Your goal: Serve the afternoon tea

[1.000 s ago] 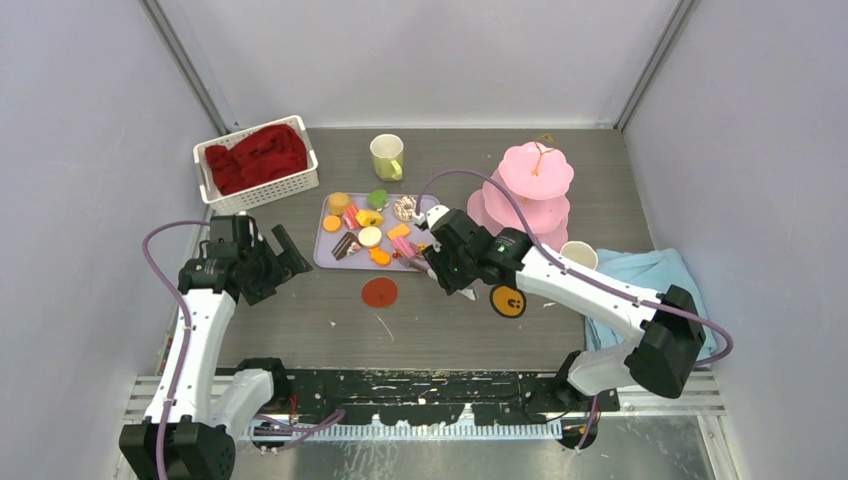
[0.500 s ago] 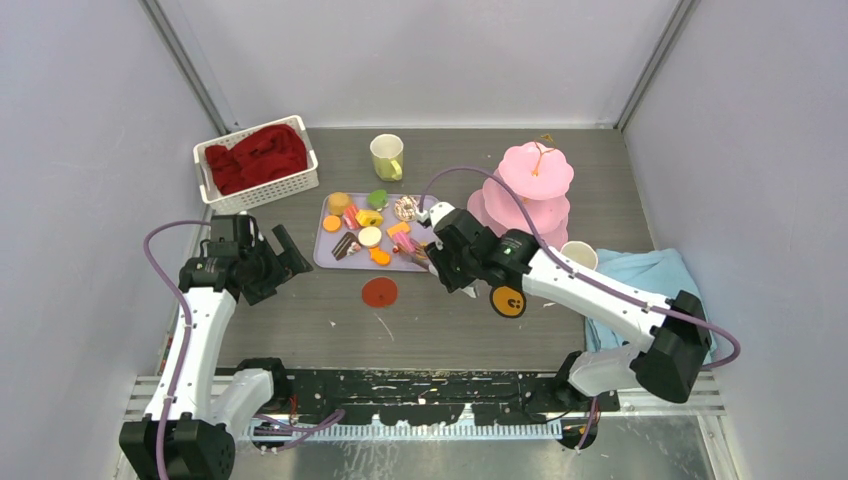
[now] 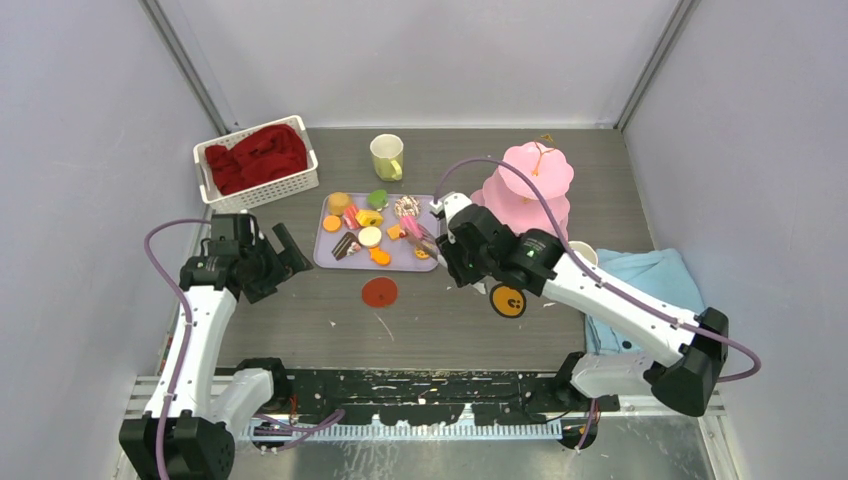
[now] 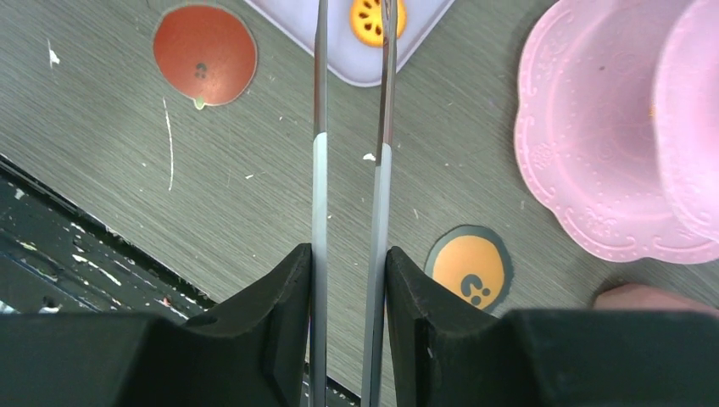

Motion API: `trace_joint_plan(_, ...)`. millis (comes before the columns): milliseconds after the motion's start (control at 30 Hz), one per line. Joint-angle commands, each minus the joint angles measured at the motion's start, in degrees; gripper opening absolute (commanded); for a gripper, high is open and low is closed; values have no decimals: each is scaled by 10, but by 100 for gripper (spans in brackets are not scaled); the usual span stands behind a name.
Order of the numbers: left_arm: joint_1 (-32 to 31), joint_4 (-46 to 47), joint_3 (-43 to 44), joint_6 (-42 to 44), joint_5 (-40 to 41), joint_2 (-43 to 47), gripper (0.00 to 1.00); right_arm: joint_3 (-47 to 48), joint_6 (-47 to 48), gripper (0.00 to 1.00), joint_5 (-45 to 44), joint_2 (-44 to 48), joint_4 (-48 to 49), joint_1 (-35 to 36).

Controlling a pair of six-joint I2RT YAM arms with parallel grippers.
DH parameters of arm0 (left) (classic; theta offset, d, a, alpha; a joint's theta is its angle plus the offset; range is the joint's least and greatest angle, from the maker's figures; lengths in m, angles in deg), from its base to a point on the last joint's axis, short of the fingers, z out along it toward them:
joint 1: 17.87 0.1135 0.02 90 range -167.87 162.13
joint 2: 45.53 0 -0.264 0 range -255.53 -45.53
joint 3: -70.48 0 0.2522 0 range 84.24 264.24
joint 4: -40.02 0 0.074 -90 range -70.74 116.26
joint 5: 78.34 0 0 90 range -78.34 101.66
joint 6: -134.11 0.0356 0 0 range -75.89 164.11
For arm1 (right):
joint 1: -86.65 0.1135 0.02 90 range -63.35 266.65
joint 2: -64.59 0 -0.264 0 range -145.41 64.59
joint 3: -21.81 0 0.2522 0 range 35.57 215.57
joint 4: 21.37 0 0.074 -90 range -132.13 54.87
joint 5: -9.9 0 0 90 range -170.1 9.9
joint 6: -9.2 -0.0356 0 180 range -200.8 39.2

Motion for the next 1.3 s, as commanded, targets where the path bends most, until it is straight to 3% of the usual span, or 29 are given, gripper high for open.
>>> trace_joint_plan(0,-14,34,17,2,-7,-4,99,80,-4,1,-50,48,-12,2)
trace_joint_plan(233,-122,30,52,-1,81,-24,99,188,-14,1,-110,71,-96,2)
trace_joint_plan(467,-131,50,52,-6,71,-40,99,261,-49,0,-213,115,-180,2)
trace_joint_plan(733,-132,50,50,-5,67,-37,99,260,-89,1,-311,136,-234,1)
trace_joint_plan(1033,-132,48,45,-7,64,-30,99,229,-82,0,-320,137,-234,-10)
trace_joint_plan(1267,-132,45,43,-8,63,-27,99,189,-39,1,-265,131,-183,-66)
